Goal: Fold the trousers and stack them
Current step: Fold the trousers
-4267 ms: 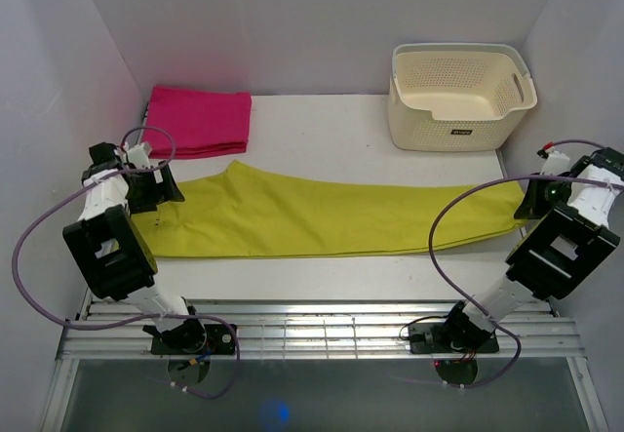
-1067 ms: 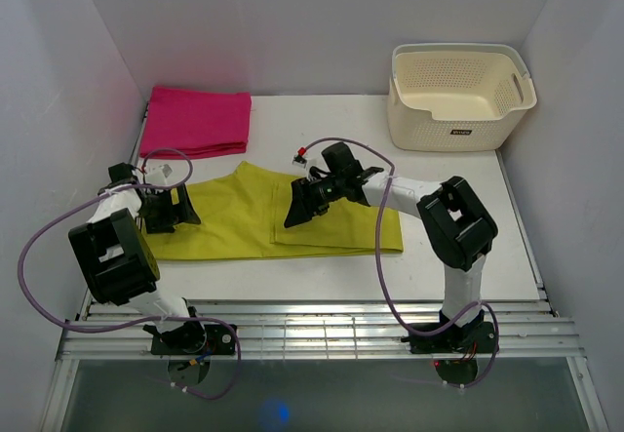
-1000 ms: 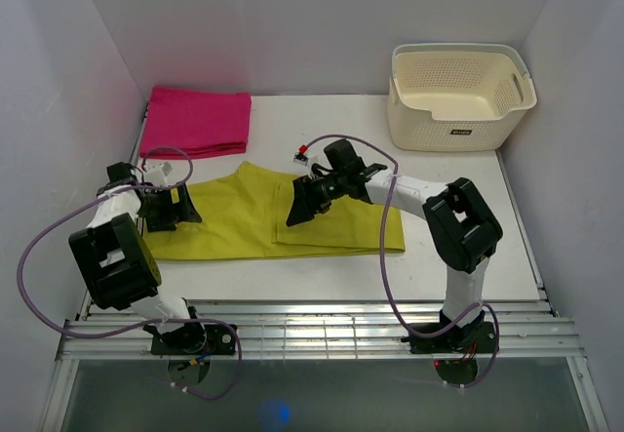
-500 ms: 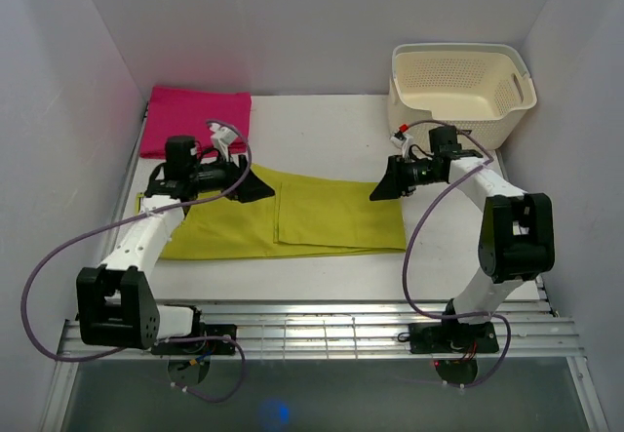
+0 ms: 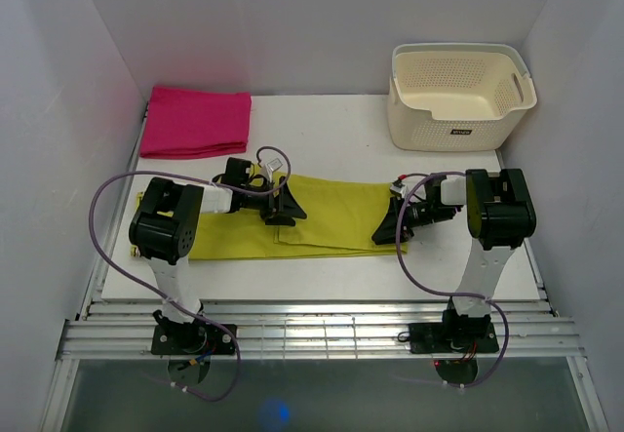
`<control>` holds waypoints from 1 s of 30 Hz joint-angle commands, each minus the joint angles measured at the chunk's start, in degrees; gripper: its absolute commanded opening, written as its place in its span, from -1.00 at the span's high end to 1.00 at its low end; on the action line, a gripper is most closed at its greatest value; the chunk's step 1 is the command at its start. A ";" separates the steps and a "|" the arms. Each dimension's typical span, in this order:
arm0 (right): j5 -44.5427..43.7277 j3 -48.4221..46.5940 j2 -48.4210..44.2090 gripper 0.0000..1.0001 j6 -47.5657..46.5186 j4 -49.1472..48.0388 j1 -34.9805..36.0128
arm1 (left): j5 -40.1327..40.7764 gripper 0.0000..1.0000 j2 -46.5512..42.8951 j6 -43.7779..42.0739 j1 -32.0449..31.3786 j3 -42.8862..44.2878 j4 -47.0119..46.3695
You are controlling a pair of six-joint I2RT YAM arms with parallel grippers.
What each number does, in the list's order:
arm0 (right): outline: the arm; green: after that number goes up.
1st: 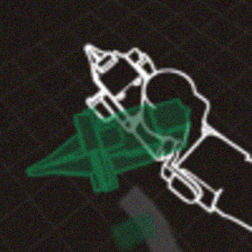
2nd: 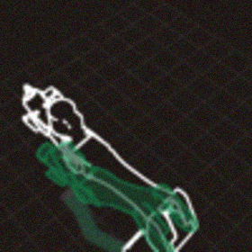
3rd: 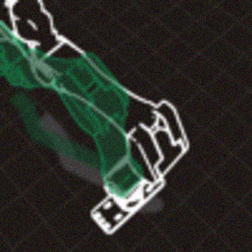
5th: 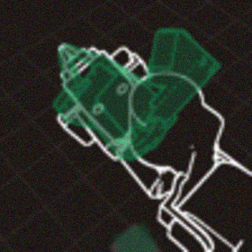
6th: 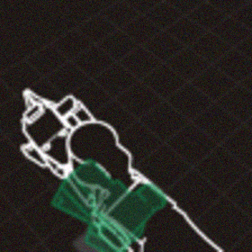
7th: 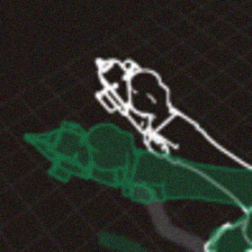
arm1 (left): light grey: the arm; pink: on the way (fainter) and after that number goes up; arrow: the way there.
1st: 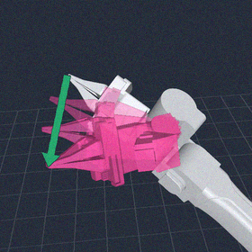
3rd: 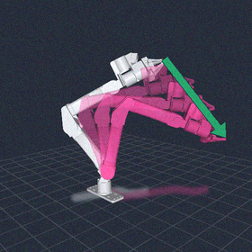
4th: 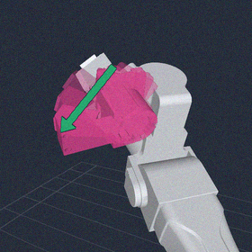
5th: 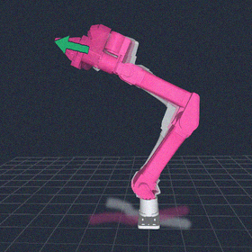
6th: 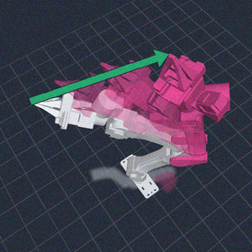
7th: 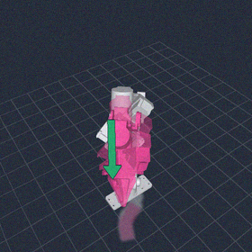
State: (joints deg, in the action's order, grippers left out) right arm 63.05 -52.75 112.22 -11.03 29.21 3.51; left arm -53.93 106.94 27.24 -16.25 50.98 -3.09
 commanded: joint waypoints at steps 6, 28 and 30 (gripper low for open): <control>-4.95 -0.85 -1.90 0.00 -1.80 0.93 -1.75 | 1.75 -0.70 5.48 -5.60 1.05 7.20 7.75; -10.32 -7.80 5.19 0.26 27.11 -31.49 -5.00 | 6.81 -0.96 -19.47 -19.41 -2.30 9.66 14.95; -9.17 -8.68 4.59 0.27 26.67 -30.19 -5.00 | 11.88 -0.96 -22.46 -23.26 -2.38 11.59 17.06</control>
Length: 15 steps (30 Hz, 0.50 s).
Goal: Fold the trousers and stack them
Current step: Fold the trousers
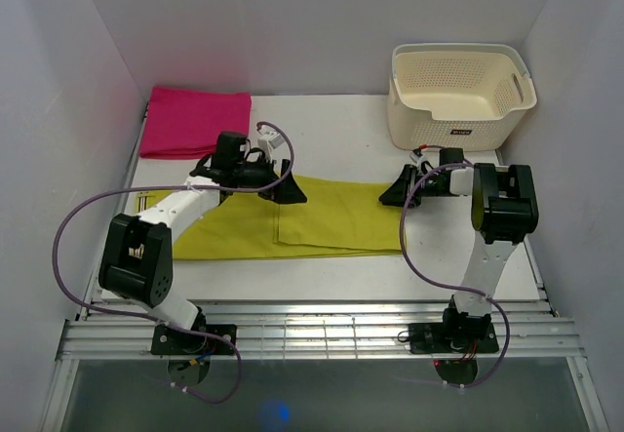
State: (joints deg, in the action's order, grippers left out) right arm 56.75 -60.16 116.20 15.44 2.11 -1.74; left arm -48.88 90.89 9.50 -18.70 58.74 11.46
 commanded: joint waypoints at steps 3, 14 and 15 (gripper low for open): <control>-2.26 -2.50 -5.97 0.22 -4.87 4.28 0.24 | 14.66 -0.96 -10.73 -8.17 0.33 6.81 6.28; -22.46 2.23 -28.05 -0.28 -27.39 32.70 -0.81 | 0.38 -0.93 -11.79 -4.92 25.52 10.96 21.84; -22.82 3.20 -28.05 -0.25 -28.35 33.13 -1.07 | 0.19 -0.93 -13.01 -4.93 26.68 10.43 22.11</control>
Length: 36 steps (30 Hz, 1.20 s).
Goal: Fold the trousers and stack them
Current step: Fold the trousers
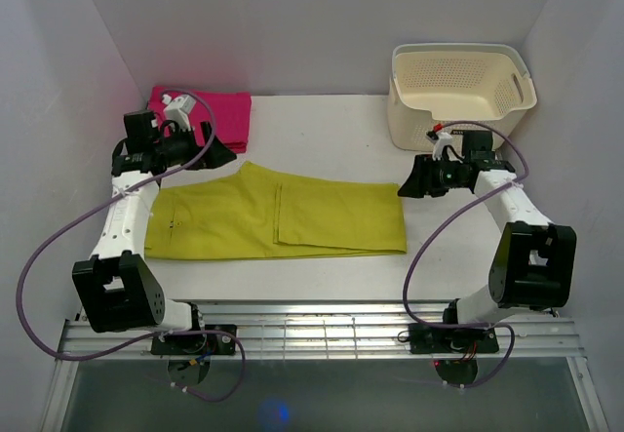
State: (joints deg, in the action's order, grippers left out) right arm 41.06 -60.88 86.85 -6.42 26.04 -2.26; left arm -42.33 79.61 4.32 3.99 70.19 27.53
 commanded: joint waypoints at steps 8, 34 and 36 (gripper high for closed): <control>-6.44 6.39 9.12 -0.12 -8.35 8.24 -1.78 | -11.20 -0.91 -4.11 -0.19 12.08 -3.13 10.44; 1.57 4.02 13.54 0.85 -7.37 7.61 -8.80 | -11.82 -0.89 -2.80 -8.96 28.44 -7.09 19.32; 1.74 2.10 11.95 0.84 -10.71 11.91 -12.57 | -10.94 -0.89 -2.45 -10.20 29.32 -7.35 19.75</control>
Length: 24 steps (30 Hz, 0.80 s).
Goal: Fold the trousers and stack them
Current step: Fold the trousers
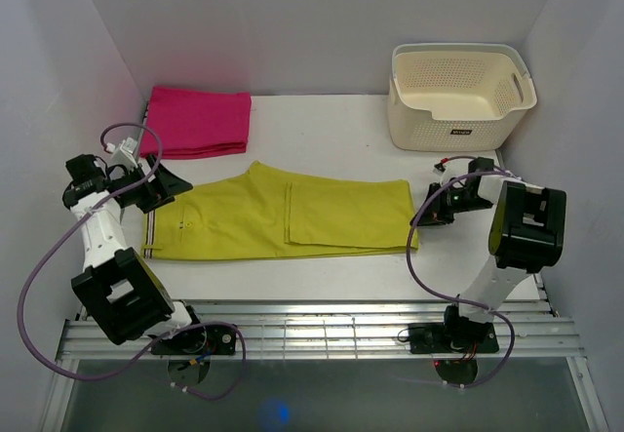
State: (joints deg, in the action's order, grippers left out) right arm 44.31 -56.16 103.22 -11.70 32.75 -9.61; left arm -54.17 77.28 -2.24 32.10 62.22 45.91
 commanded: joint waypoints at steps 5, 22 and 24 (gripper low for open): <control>-0.11 -8.60 -8.12 0.84 -15.43 17.06 -13.15 | 6.53 -0.89 0.51 -6.63 1.65 -0.60 1.02; 23.54 -20.22 -17.34 0.84 -15.30 28.80 -6.49 | 13.65 -0.51 10.61 -12.70 1.65 -6.93 2.08; 21.97 -17.16 -20.49 0.85 -6.17 18.12 -1.33 | 14.18 -0.44 12.01 -13.23 1.57 -8.07 1.73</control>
State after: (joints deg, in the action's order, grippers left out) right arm 61.23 -75.31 88.23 -28.53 61.41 -16.25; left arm -40.42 88.55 -13.04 33.61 55.59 47.55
